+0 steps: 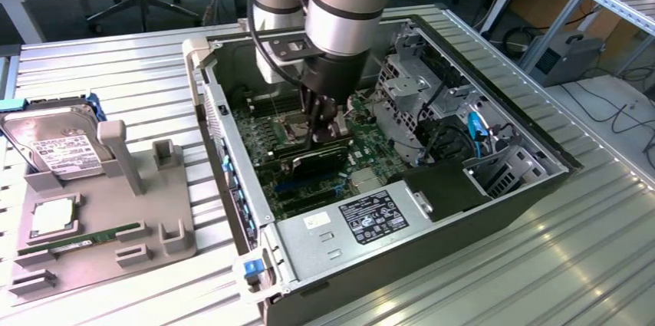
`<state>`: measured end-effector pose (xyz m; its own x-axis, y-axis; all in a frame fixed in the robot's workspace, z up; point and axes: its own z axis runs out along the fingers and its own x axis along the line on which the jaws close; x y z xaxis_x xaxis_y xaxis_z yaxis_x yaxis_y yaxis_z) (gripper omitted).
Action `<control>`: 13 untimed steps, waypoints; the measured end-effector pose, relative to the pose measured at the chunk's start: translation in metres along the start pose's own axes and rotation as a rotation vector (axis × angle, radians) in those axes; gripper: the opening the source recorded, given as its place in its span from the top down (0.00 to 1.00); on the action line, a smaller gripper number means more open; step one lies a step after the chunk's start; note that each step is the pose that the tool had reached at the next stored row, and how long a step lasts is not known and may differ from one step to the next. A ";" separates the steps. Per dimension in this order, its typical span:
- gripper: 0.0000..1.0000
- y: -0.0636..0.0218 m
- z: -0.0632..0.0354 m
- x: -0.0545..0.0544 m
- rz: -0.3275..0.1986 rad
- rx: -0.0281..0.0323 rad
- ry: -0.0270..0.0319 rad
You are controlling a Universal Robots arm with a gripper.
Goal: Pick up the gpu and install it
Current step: 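Insert the gpu into the slot, then press down on the gpu until it lock into place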
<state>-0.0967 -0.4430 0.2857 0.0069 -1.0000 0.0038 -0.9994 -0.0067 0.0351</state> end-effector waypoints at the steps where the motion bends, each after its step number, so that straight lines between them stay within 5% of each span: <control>1: 0.89 -0.0009 -0.0001 0.000 0.000 -0.0008 0.0000; 13: 0.89 -0.0001 0.0002 0.000 0.000 -0.0010 0.0000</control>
<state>-0.0966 -0.4429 0.2855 0.0069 -1.0000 0.0038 -0.9993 -0.0068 0.0361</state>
